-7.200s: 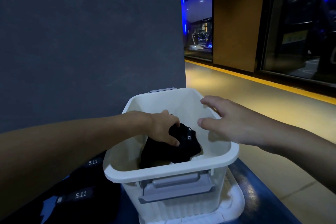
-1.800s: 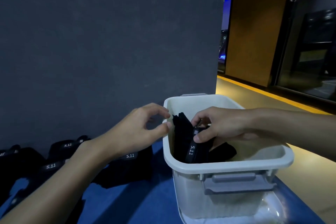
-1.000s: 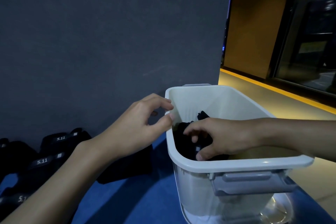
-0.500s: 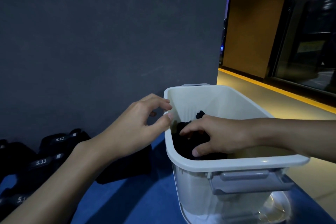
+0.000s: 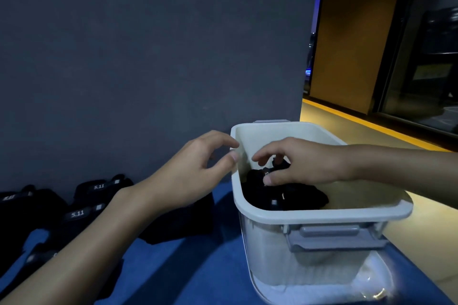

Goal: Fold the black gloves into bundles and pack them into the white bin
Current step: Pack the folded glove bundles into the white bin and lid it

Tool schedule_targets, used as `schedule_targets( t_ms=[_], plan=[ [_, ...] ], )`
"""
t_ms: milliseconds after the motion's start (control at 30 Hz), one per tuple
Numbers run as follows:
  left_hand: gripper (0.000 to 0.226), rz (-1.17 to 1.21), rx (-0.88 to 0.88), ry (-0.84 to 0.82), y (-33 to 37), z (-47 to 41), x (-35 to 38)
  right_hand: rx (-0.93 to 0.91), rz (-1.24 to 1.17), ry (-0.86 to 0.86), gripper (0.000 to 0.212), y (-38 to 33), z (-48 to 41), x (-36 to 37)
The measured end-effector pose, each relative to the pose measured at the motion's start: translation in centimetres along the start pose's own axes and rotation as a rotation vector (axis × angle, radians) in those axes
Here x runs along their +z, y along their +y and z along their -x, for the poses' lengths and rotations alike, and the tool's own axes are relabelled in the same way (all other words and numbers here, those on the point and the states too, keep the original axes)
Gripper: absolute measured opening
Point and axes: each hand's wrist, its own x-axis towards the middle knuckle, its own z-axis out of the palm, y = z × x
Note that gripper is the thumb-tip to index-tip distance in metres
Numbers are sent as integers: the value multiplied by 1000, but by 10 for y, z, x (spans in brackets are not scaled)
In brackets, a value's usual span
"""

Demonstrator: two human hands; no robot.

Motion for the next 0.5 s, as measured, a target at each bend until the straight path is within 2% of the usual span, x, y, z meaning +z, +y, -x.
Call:
schedule_targets(
  t_ms=[300,500],
  plan=[
    [21,-130,-99,120,8,57,-53,-87,-128,132,29,-65,4,-14],
    [14,-260,-272,243,-15,127,-87,-239,-278,145,19,-139,-7,21]
  ],
)
